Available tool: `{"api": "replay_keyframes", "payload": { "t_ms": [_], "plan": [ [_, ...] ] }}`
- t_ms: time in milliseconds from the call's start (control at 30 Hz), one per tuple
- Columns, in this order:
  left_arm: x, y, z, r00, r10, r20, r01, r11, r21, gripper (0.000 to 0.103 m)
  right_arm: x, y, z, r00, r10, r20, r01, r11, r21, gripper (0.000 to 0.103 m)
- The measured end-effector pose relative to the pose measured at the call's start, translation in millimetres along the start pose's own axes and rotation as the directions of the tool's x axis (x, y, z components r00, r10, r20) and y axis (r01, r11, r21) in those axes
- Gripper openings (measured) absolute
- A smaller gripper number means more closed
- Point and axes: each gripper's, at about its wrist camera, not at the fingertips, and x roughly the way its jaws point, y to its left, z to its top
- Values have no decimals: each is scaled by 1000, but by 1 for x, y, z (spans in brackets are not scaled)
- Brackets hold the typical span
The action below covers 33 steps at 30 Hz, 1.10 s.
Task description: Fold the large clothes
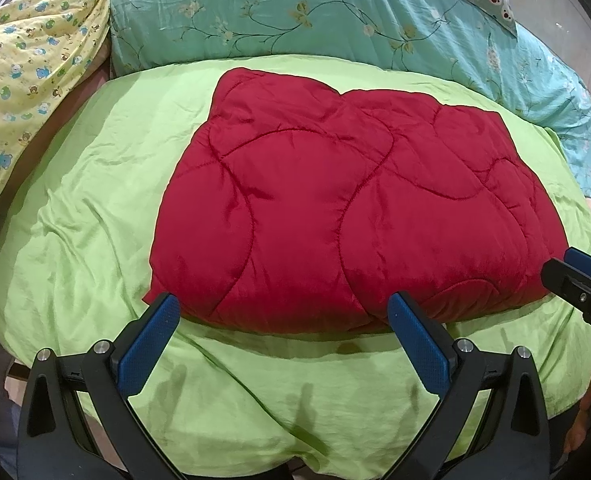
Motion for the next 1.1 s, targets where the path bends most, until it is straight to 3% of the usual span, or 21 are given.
{"api": "replay_keyframes", "payload": {
  "t_ms": [1100],
  "plan": [
    [-4, -5, 1, 999, 15, 33, -15, 1000, 5, 103, -3, 1, 7, 1000, 3, 5, -3, 1000, -1, 100]
  ]
}}
